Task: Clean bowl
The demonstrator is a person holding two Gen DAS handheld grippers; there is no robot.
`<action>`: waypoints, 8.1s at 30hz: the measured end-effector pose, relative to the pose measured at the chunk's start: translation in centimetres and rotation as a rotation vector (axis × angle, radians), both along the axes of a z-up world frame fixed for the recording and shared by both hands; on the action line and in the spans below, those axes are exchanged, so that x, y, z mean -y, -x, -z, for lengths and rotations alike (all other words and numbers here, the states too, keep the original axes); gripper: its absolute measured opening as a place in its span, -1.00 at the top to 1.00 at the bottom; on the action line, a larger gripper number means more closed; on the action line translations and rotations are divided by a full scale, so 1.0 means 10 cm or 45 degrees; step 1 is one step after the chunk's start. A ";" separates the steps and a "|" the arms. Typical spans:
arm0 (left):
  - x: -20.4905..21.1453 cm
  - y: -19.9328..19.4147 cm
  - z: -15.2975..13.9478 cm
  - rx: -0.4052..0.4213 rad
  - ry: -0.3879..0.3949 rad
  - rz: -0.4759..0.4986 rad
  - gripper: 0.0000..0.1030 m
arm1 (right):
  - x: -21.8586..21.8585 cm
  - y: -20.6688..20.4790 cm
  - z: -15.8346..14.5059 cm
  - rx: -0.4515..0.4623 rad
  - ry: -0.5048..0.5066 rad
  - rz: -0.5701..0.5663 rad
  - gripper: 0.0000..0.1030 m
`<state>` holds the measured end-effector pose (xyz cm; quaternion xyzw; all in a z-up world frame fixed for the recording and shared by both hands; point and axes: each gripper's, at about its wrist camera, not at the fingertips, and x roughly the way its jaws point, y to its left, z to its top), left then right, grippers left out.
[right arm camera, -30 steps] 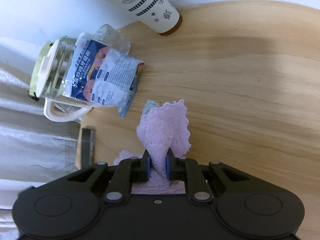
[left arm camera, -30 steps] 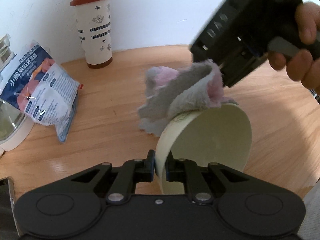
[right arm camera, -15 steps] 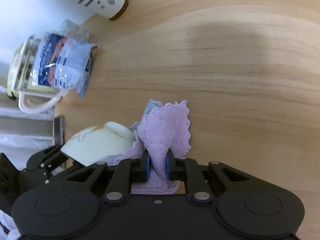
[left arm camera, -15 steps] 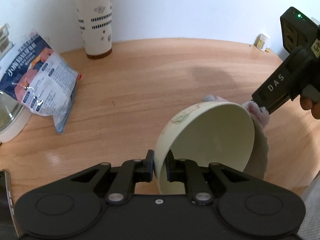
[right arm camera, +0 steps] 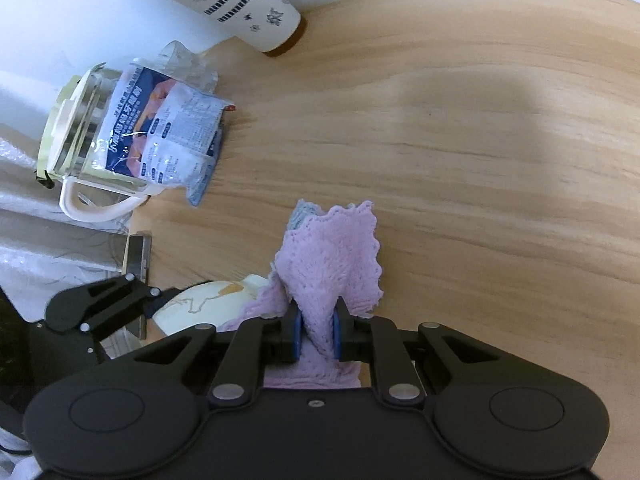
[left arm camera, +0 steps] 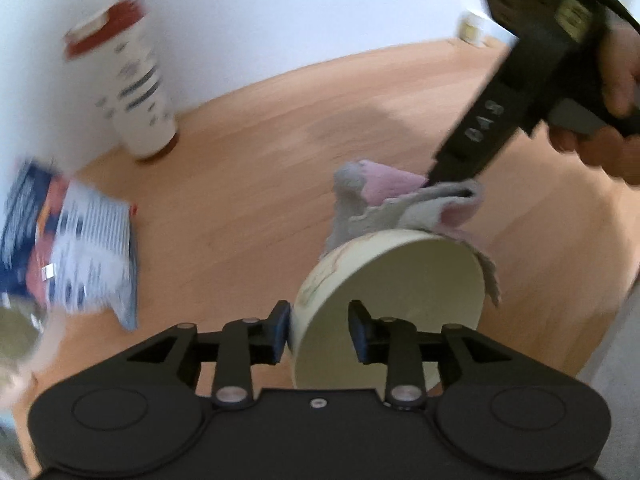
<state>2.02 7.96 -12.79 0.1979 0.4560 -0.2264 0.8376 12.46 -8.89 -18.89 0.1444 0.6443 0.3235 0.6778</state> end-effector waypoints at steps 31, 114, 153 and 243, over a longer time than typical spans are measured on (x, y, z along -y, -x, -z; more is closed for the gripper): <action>0.14 -0.24 0.05 0.173 -0.002 0.073 0.86 | 0.56 -0.07 0.08 -0.146 -0.185 0.371 0.65; -0.16 -0.02 0.25 0.048 0.163 -0.342 0.84 | 0.12 -0.17 -0.14 -0.075 -0.191 0.368 0.66; -0.12 -0.23 0.23 -0.094 0.234 -0.332 0.85 | 0.50 0.10 0.09 -0.133 -0.130 0.473 0.66; 0.06 -0.79 0.20 -0.277 0.170 -0.642 -0.62 | 1.43 0.37 -0.01 0.299 0.420 0.397 -0.14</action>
